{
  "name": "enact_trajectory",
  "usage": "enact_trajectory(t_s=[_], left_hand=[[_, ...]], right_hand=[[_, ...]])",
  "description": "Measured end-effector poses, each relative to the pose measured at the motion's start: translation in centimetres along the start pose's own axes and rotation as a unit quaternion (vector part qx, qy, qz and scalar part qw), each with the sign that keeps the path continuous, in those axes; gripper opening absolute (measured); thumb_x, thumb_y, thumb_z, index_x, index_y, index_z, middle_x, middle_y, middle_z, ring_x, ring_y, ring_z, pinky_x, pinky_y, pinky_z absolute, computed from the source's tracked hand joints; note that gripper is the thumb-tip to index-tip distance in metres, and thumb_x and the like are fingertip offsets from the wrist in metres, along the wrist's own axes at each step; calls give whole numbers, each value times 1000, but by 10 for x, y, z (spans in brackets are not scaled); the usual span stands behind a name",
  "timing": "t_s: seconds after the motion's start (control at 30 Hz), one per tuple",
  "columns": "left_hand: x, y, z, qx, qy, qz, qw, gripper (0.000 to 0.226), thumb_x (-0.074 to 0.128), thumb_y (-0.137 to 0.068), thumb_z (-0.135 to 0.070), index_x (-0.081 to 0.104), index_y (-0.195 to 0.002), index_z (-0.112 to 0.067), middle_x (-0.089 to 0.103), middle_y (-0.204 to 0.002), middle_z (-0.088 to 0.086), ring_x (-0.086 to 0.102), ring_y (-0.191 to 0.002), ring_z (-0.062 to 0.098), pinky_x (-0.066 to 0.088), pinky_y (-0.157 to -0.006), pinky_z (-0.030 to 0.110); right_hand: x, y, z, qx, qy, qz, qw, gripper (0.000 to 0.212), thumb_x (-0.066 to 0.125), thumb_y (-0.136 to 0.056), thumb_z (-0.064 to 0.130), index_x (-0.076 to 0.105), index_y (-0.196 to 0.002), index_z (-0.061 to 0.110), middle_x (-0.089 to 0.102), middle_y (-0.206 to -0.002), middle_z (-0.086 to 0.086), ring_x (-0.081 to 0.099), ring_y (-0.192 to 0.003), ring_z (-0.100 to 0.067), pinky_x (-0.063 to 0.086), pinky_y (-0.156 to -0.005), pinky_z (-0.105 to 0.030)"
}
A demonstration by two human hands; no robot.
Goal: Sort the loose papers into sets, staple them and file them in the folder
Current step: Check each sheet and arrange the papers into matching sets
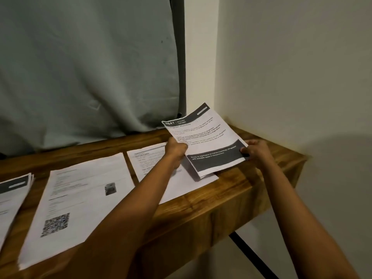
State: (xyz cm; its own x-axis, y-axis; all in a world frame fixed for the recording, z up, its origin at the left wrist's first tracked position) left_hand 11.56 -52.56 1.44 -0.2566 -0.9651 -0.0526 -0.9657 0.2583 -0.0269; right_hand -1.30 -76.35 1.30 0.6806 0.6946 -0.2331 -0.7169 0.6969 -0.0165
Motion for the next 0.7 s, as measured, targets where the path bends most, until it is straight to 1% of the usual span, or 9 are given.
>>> enact_trajectory(t_s=[0.1, 0.17, 0.23, 0.3, 0.33, 0.47, 0.57, 0.63, 0.7], left_hand=[[27, 4, 0, 28, -86, 6, 996, 45, 61, -83, 7, 58, -125, -7, 61, -129, 7, 57, -118, 27, 49, -98, 37], [45, 7, -1, 54, -138, 7, 989, 47, 64, -84, 2, 53, -129, -5, 58, -131, 7, 56, -119, 27, 47, -95, 31], [62, 11, -2, 80, -187, 17, 979, 47, 64, -87, -4, 48, -131, -4, 56, -134, 9, 54, -121, 27, 46, -94, 31], [78, 12, -4, 104, -244, 25, 964, 45, 63, -89, -8, 46, -131, -5, 53, -136, 11, 52, -124, 28, 46, -95, 31], [84, 12, -4, 110, -274, 28, 955, 44, 63, -90, -10, 46, -131, -5, 53, -137, 11, 52, -124, 28, 46, -95, 30], [98, 12, -4, 118, -345, 37, 930, 38, 61, -92, -15, 53, -127, -3, 53, -136, 13, 53, -121, 28, 46, -90, 28], [104, 11, 1, 111, -380, 44, 917, 34, 60, -93, -17, 54, -123, -3, 55, -130, 14, 54, -117, 28, 44, -81, 25], [105, 12, 4, 108, -393, 49, 912, 32, 61, -93, -18, 55, -121, -5, 57, -127, 14, 55, -113, 27, 43, -77, 24], [104, 11, 5, 112, -392, 47, 912, 33, 61, -93, -18, 54, -122, -5, 56, -127, 14, 55, -114, 27, 41, -76, 23]], right_hand=[[-20, -19, -3, -6, 76, -39, 996, 29, 61, -87, -4, 63, -115, 1, 63, -114, -17, 61, -93, -28, 54, -77, -36], [-31, -29, -3, -19, 127, -70, 989, 28, 61, -86, -4, 64, -114, -1, 63, -113, -18, 62, -99, -31, 54, -82, -37], [-39, -37, -2, -21, 170, -95, 981, 27, 59, -85, -5, 65, -111, -2, 64, -108, -19, 61, -97, -31, 51, -77, -34], [-44, -44, -2, -18, 202, -104, 974, 25, 56, -87, -3, 65, -110, -2, 63, -102, -18, 57, -86, -28, 43, -68, -30], [-46, -48, -1, -17, 214, -110, 970, 25, 55, -88, -1, 64, -111, -1, 63, -103, -18, 55, -83, -26, 41, -67, -29], [-51, -61, -4, -20, 252, -131, 959, 23, 54, -92, 6, 63, -113, 1, 63, -107, -17, 54, -83, -25, 44, -69, -31], [-52, -67, -8, -15, 286, -138, 948, 21, 56, -92, 10, 62, -110, 0, 62, -106, -17, 55, -84, -26, 47, -71, -32], [-50, -70, -14, -12, 307, -132, 942, 18, 56, -93, 10, 59, -107, -1, 60, -103, -17, 53, -82, -25, 46, -70, -31], [-48, -70, -20, -15, 319, -130, 939, 18, 56, -93, 12, 58, -105, 0, 60, -100, -17, 57, -86, -28, 50, -75, -33]])
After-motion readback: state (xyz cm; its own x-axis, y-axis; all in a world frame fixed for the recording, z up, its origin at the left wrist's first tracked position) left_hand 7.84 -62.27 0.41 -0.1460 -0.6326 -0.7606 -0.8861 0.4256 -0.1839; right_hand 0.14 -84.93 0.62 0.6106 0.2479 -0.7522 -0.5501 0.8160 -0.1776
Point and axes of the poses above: each hand's wrist, its own y-axis away from the middle knuckle, its own x-axis out of the palm, z = x × y, the point moved 6 cm from there along -y, towards the middle knuckle
